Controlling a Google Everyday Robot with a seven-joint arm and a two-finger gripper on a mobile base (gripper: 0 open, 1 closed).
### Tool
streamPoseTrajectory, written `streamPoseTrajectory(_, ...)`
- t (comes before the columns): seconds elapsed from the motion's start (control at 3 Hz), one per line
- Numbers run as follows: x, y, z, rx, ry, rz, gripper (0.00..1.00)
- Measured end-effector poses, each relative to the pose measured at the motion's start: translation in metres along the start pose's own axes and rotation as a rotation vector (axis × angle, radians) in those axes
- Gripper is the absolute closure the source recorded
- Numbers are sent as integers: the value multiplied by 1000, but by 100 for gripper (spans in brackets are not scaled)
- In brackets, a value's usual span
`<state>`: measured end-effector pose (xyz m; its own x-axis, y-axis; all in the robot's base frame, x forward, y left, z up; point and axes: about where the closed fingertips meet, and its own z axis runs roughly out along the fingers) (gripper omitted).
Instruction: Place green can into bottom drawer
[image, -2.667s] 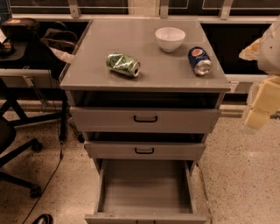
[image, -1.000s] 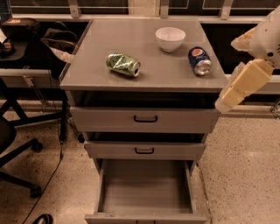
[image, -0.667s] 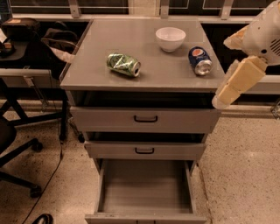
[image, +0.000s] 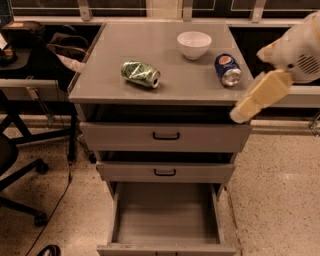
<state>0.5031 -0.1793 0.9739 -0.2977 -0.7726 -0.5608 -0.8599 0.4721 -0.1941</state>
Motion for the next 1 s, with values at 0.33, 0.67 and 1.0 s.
streamPoseTrajectory(0.33, -7, -15, 22, 33, -59, 78, 0)
streamPoseTrajectory(0.67, -35, -43, 55, 93, -135, 117, 0)
streamPoseTrajectory(1.0, -35, -43, 55, 93, -135, 117, 0)
